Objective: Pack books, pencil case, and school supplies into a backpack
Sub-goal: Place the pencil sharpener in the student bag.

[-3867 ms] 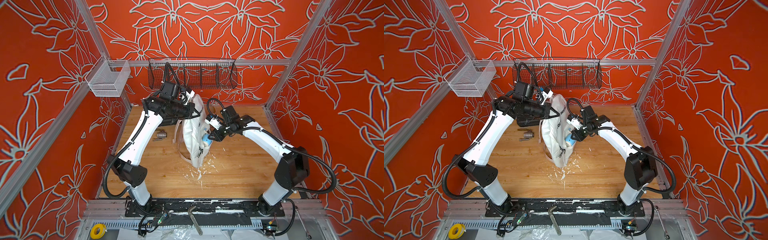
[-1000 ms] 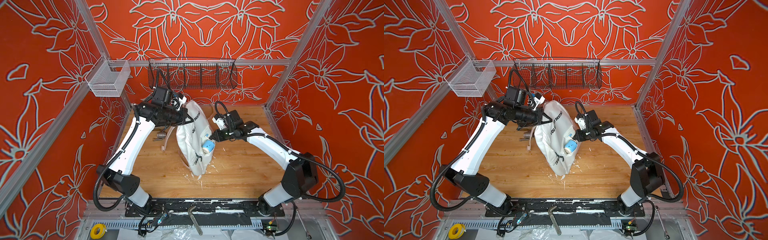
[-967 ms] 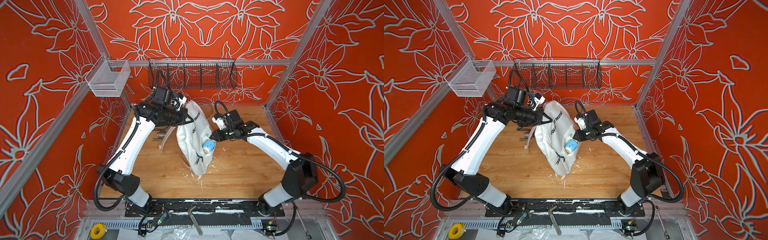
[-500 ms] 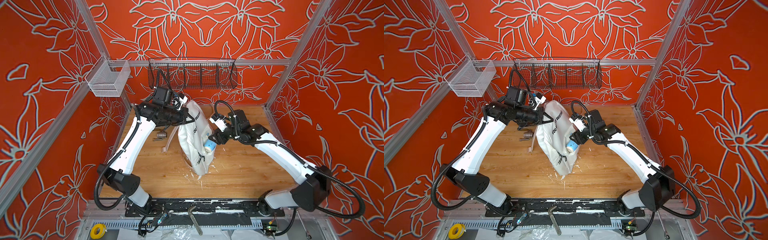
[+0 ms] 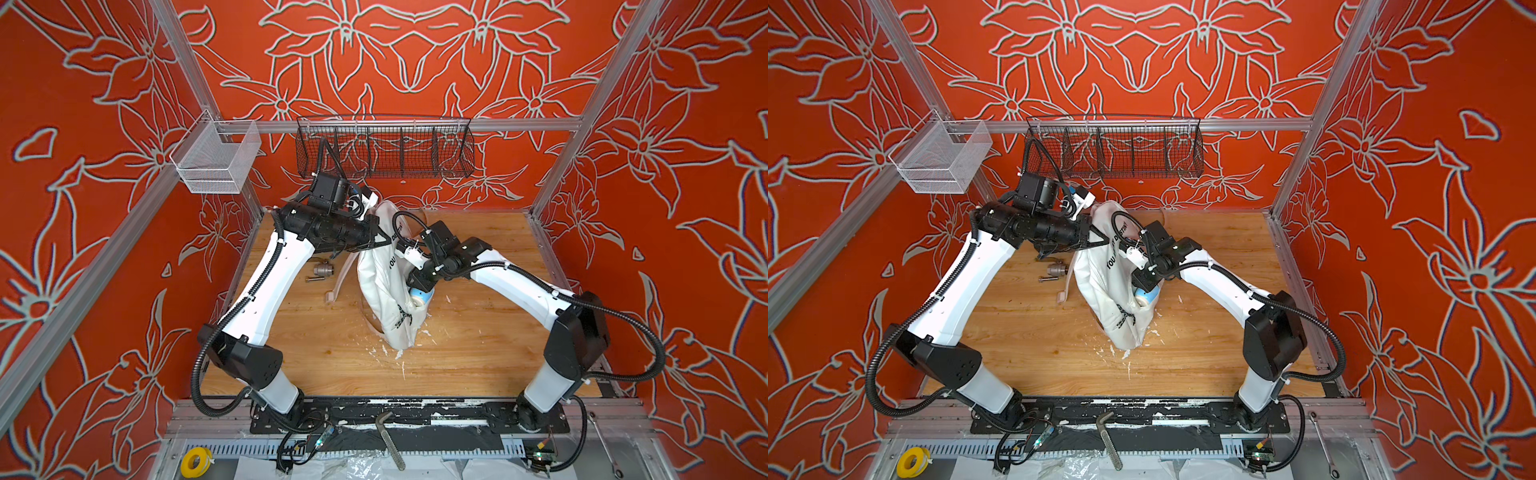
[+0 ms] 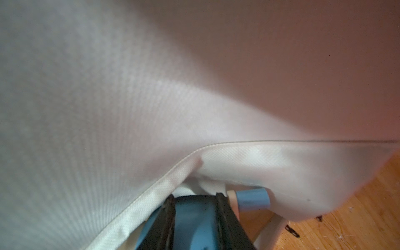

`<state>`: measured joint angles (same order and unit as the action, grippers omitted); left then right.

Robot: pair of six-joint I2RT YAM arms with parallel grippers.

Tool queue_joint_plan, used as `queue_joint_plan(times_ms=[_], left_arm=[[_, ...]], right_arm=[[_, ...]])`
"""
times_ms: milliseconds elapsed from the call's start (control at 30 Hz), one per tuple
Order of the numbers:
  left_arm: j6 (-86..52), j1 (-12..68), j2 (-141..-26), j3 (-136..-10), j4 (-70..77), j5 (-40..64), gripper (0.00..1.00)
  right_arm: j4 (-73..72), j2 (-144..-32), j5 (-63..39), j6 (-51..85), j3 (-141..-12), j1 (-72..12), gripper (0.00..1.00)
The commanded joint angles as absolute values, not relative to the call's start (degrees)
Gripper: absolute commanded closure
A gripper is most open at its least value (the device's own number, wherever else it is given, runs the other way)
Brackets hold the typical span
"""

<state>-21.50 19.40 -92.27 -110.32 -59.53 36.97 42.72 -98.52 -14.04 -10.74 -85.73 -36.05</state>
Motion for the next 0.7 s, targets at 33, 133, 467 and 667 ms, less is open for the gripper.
queue_joint_plan(times_ms=[33,133,467,667], left_arm=[[-20.53,18.73,-90.67,-112.10,-55.23,38.88,1.00],[-20.65,18.59,-90.40,-110.06,-54.42,39.59,1.00],[-19.78,18.46,-89.53,-107.00,-53.70,39.73,1.00],[-19.65,18.36,-88.77,-105.58,-53.17,39.64,1.00]], right_arm=[[54.03,-103.61,-7.51,-12.30,-86.16,-36.31,0.62],[51.03,-100.76,-14.30,-6.83,-88.48,-36.06,0.39],[44.08,-97.54,-20.57,24.91,-94.18,-34.04,0.18],[44.51,-96.59,-19.27,30.84,-91.05,-33.67,0.19]])
